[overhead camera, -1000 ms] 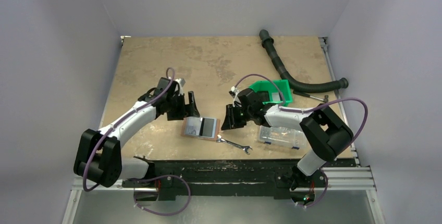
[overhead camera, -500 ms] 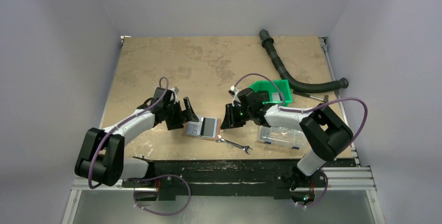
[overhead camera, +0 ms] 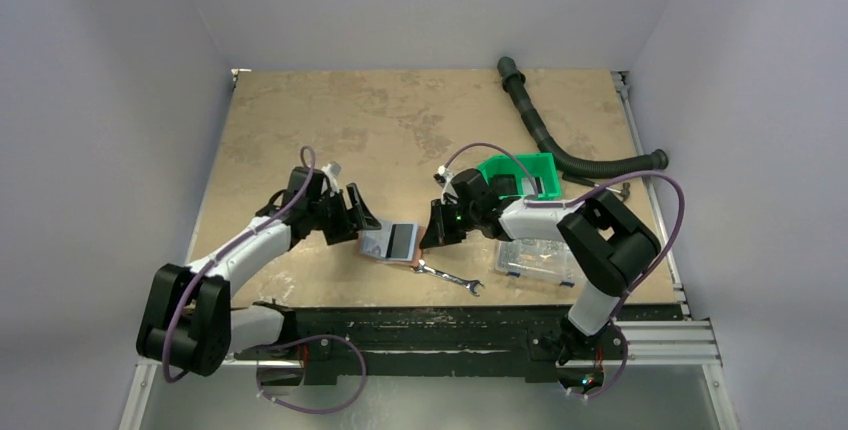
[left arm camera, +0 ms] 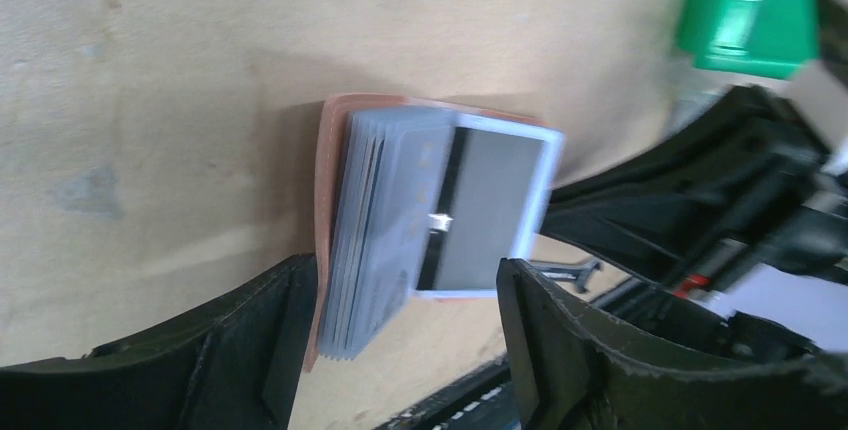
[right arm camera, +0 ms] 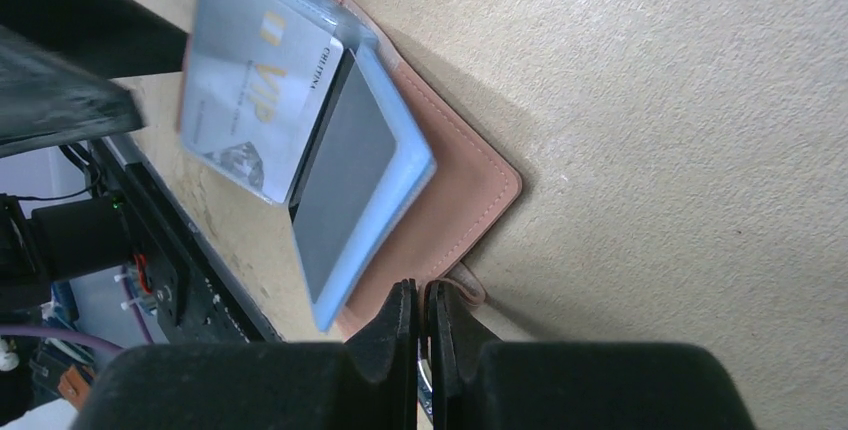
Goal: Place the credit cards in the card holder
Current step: Close the card holder at the center of the board.
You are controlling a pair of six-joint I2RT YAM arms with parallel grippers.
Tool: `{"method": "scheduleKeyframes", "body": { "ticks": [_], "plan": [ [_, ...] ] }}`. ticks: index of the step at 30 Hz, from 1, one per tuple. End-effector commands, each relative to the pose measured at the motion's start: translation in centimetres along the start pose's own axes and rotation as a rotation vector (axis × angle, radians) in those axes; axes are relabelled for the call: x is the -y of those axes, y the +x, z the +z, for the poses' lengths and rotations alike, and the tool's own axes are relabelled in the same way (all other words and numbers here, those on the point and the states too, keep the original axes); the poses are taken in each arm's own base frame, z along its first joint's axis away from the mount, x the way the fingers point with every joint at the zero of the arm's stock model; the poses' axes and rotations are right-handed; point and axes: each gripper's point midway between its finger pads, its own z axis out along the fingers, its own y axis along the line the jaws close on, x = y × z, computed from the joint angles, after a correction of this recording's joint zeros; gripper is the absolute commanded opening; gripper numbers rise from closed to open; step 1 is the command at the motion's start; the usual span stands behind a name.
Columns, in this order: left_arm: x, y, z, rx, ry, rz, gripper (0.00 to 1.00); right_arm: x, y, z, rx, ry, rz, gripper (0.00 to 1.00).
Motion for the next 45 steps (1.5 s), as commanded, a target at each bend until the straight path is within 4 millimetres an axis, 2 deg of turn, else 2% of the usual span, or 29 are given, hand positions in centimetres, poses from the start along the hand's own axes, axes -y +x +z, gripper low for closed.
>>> {"method": "scheduleKeyframes", "body": {
  "ticks": [1,4,6,11,13,15,20,23,26,29,32,35,39,45],
  "plan": [
    [6.3,-1.7,-2.7,0.051,0.238,0.009,0.68,-1.2,-1.8,0.7,0.049,-0.032,-0.034,0.05],
    [8.1,-1.8,-3.4,0.065,0.305,0.006,0.67,-1.4,-2.0,0.8,0.054,-0.036,-0.033,0.04],
    [9.4,-1.2,-3.2,0.049,0.34,0.005,0.67,-1.5,-2.3,0.8,0.061,-0.037,-0.031,0.03],
    [12.5,1.8,-1.2,-0.022,0.395,0.043,0.67,-1.7,-2.5,0.1,0.081,-0.026,-0.022,0.02],
    [12.4,2.8,-0.4,-0.059,0.42,0.018,0.67,-1.8,-2.2,-0.3,0.081,-0.028,-0.016,0.01],
    [12.7,2.8,-0.3,-0.066,0.437,0.027,0.68,-1.6,-1.9,-0.8,0.08,-0.013,-0.013,0.04],
    [12.5,1.4,-1.0,-0.025,0.348,0.116,0.74,-1.2,-1.6,-2.1,0.092,0.027,-0.018,0.24],
    [12.4,0.9,-1.2,-0.012,0.32,0.143,0.77,-1.2,-1.6,-2.7,0.098,0.038,-0.022,0.31],
    [11.9,1.2,-0.7,-0.032,0.308,0.135,0.76,-1.6,-1.4,-3.0,0.098,0.022,-0.019,0.32],
    [11.1,1.8,0.1,-0.053,0.298,0.122,0.68,-1.6,-1.0,-3.0,0.089,0.008,-0.01,0.31],
    [10.1,2.9,0.8,-0.082,0.298,0.095,0.66,-1.4,-0.5,-2.9,0.082,0.008,-0.001,0.3],
    [10.0,2.9,1.2,-0.074,0.309,0.104,0.63,-0.8,-0.3,-2.9,0.081,0.033,-0.001,0.35],
    [9.7,3.4,1.6,-0.088,0.319,0.087,0.57,-0.7,-0.2,-3.1,0.088,0.034,-0.001,0.28],
    [9.0,3.9,2.1,-0.099,0.31,0.075,0.47,-1.0,-0.5,-3.2,0.102,0.023,-0.006,0.08]
  ]
}}
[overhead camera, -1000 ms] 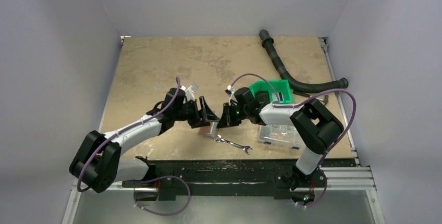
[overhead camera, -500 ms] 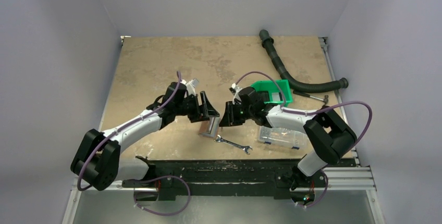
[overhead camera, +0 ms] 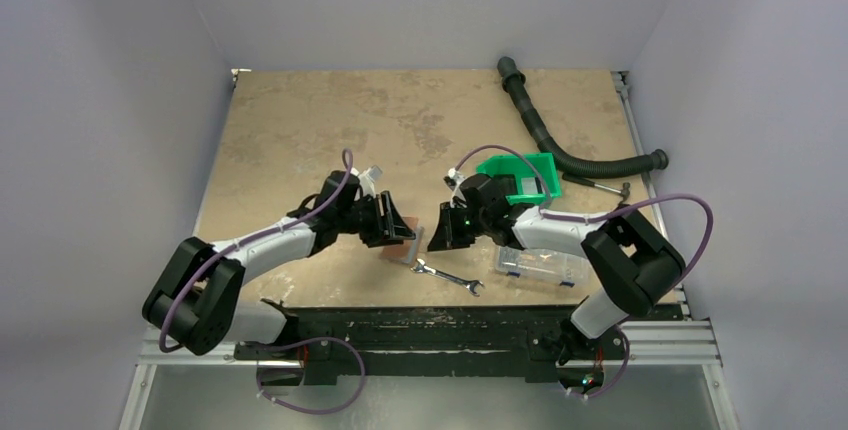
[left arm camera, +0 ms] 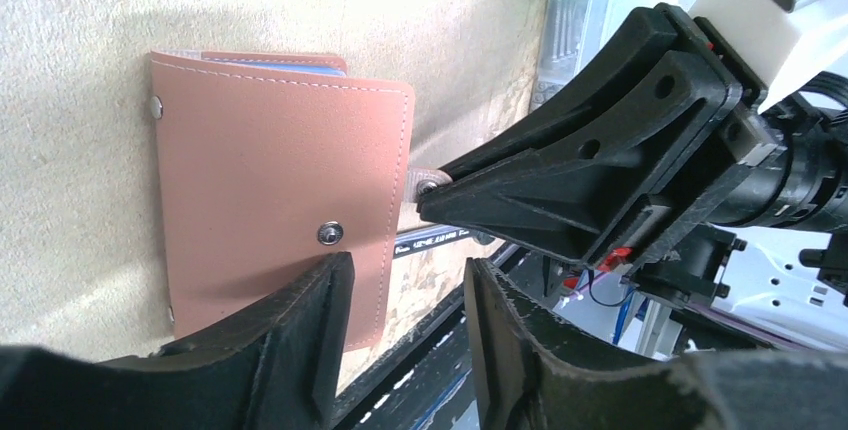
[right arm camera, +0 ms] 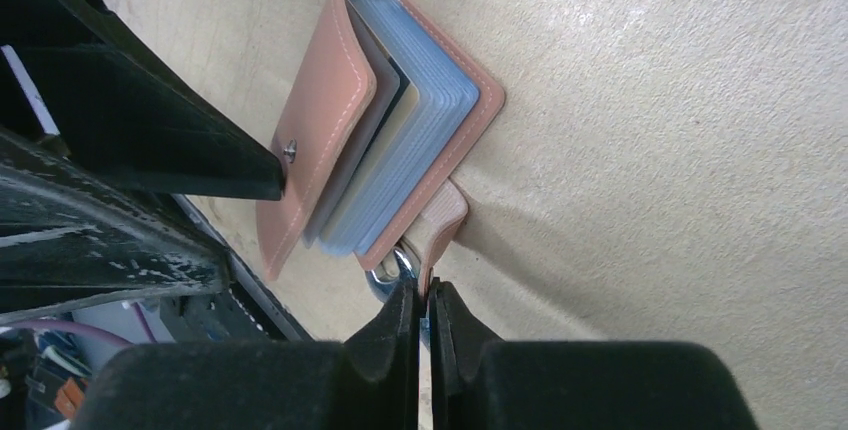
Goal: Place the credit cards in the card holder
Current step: Close the card holder at the center of the board.
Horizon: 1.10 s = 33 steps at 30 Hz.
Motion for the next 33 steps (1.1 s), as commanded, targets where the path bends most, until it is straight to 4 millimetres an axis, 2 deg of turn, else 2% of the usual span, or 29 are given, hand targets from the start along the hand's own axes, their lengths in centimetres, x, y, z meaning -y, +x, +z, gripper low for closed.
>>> {"method": "scheduleKeyframes", "body": {
  "ticks": [1,9,12,16,21,29,33],
  "plan": [
    [0.2,-0.2,0.3,0.014,0.039,0.007,0.45,-1.0,-1.4,-0.7,0.066,-0.02,-0.02,0.05],
    [-2.5,1.5,1.2,-0.001,0.003,-0.048,0.32,-0.9,-1.3,-1.0,0.083,-0.024,-0.027,0.0],
    [-2.9,1.6,1.1,0.003,-0.01,-0.052,0.26,-1.0,-1.3,-0.9,0.076,-0.043,-0.022,0.0],
    [-3.3,1.3,0.9,0.031,-0.038,-0.051,0.18,-2.5,-1.2,-0.9,0.075,-0.142,-0.046,0.0],
    [-5.0,1.9,0.9,0.039,-0.093,-0.077,0.0,-3.8,-1.4,-0.5,0.078,-0.235,-0.086,0.0],
    [-7.3,2.8,0.7,0.032,-0.185,-0.09,0.0,-6.1,-2.5,0.3,0.082,-0.367,-0.118,0.0],
    [-7.7,3.1,0.8,0.018,-0.197,-0.088,0.0,-6.1,-2.5,0.9,0.068,-0.39,-0.162,0.0]
  ]
}}
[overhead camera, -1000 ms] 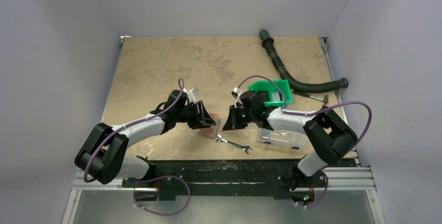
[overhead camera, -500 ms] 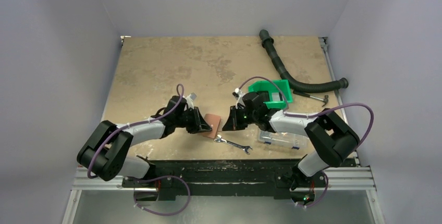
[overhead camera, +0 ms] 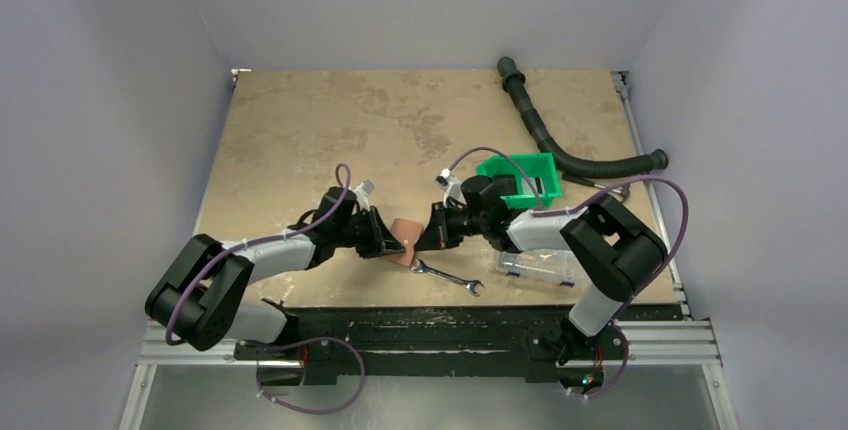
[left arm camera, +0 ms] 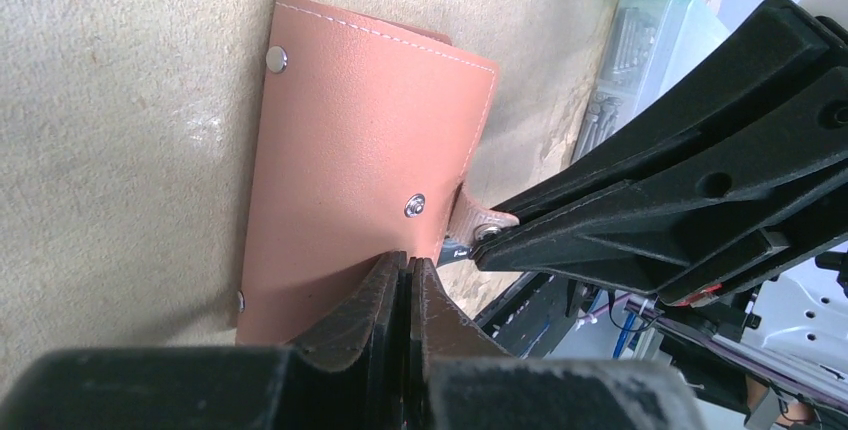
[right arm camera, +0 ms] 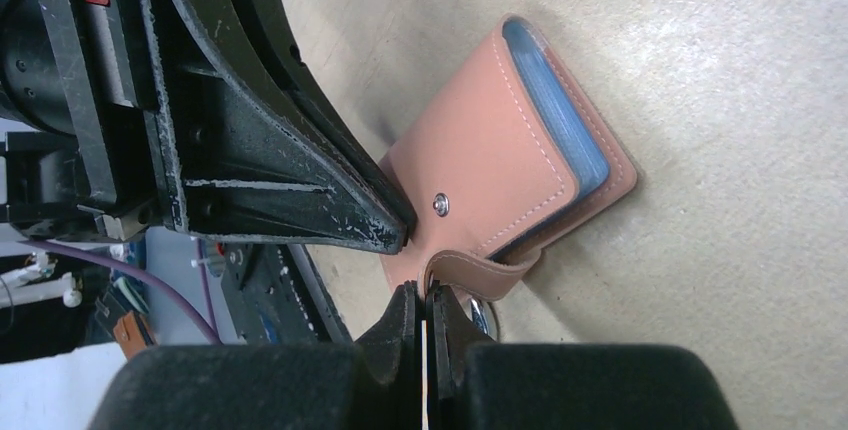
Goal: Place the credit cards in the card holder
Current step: Close the card holder at the center of the board.
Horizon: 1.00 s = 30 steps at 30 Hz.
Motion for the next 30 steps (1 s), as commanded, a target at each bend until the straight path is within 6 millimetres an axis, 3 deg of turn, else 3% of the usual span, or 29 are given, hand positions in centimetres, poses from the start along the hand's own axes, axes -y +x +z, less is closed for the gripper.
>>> {"method": "scheduleKeyframes", "body": {
  "ticks": [1,12,17,20,25,30],
  "plan": [
    [-4.1,1.3,0.1,-0.013,-0.148,-0.013,0.0,-3.0,-2.4,0.6,0.033,-0.139,-0.116,0.0],
    [-4.6,1.7,-0.1,-0.017,-0.153,-0.003,0.0,-3.1,-3.5,1.5,0.011,-0.213,-0.168,0.0],
    [-4.4,1.6,-0.2,-0.01,-0.144,0.009,0.0,-0.7,-4.0,1.7,-0.031,-0.088,-0.088,0.0],
    [-4.4,1.7,-0.2,-0.011,-0.141,0.012,0.0,-0.4,-4.2,0.9,-0.009,-0.077,-0.001,0.1],
    [-4.5,1.9,-0.1,-0.014,-0.132,0.007,0.0,-0.2,-4.1,0.9,-0.017,-0.068,0.015,0.14],
    [-4.2,1.7,-0.2,-0.011,-0.126,0.014,0.0,-0.4,-4.3,0.6,-0.003,-0.068,0.012,0.25]
  ]
}}
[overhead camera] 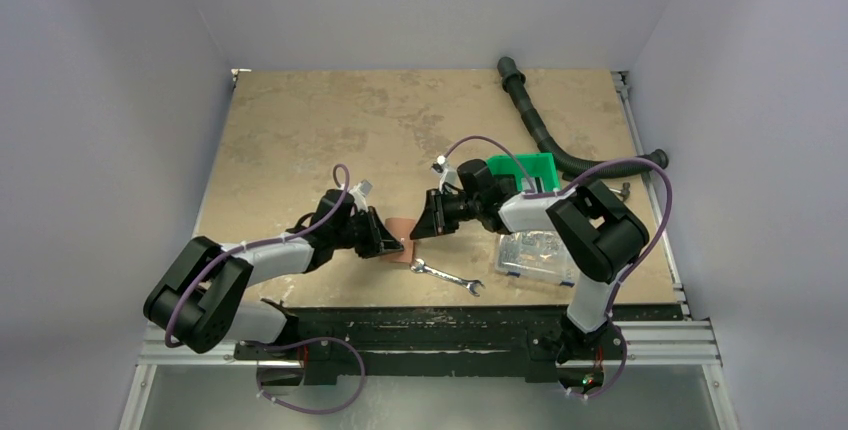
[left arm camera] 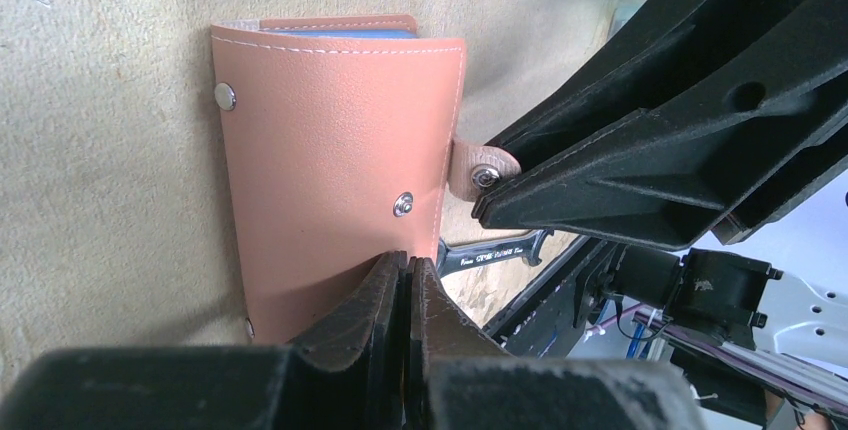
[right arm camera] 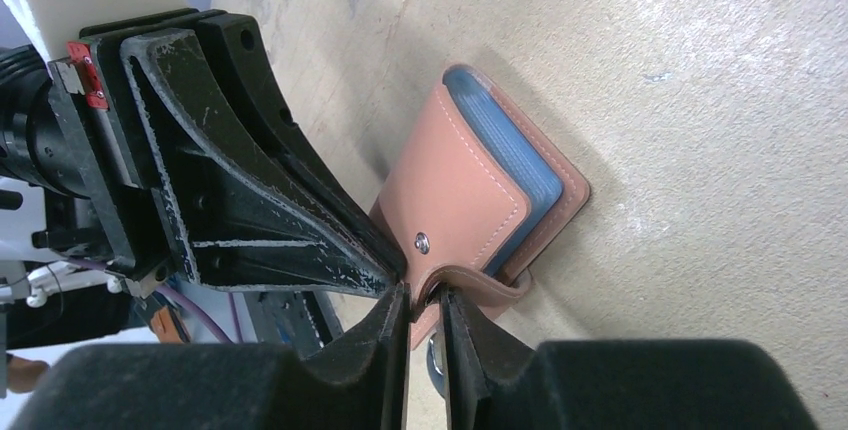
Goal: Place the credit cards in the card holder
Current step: Close the card holder at the center of the board.
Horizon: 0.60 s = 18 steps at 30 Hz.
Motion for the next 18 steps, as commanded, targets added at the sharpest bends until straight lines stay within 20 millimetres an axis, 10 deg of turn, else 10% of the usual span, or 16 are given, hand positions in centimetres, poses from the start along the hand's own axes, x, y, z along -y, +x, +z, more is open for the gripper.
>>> {"method": "scheduleKeyframes", "body": {
  "ticks": [1,11,18],
  "plan": [
    [-3.8,2.0,-0.4,-0.045,-0.136,-0.004,0.0,-1.5,-1.6,-0.7,0.051,-0.015,-0.029,0.27],
    [-3.9,1.9,-0.3,-0.042,-0.14,-0.005,0.0,-0.7,-2.2,-1.5,0.069,0.079,-0.031,0.39],
    [-3.9,1.9,-0.3,-0.043,-0.14,-0.008,0.0,-0.9,-2.2,-1.9,0.07,0.081,-0.032,0.25]
  ]
}}
